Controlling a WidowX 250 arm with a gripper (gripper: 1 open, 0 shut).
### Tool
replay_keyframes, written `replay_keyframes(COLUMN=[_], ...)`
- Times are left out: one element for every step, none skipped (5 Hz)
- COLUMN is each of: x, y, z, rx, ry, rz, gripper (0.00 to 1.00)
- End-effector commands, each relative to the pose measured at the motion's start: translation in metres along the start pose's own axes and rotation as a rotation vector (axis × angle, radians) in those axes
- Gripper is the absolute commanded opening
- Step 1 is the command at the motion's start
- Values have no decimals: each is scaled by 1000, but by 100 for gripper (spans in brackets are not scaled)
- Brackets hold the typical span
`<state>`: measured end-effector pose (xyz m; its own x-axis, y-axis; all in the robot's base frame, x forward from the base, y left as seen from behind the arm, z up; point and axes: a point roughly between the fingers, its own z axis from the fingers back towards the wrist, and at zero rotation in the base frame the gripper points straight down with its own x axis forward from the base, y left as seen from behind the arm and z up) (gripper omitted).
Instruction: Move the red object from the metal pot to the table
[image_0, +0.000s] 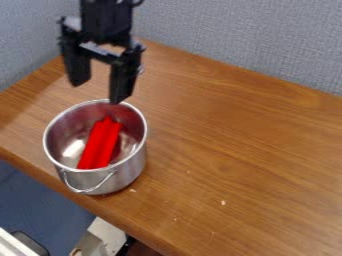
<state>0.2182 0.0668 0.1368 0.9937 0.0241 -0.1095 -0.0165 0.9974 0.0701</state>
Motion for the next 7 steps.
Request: replay_keyframes(x=[-18, -16, -4, 2, -2, -10, -11], y=[3, 9, 17, 23, 25, 28, 25], z=[-8, -22, -39, -53, -66, -78, -95], rx=[18, 36, 31, 38, 46, 60, 55], ry=[-27, -29, -47, -48, -57, -82, -79], rz=[35, 72, 102, 137, 120, 103, 108], gripper=[100, 100, 100, 100, 100, 100, 100])
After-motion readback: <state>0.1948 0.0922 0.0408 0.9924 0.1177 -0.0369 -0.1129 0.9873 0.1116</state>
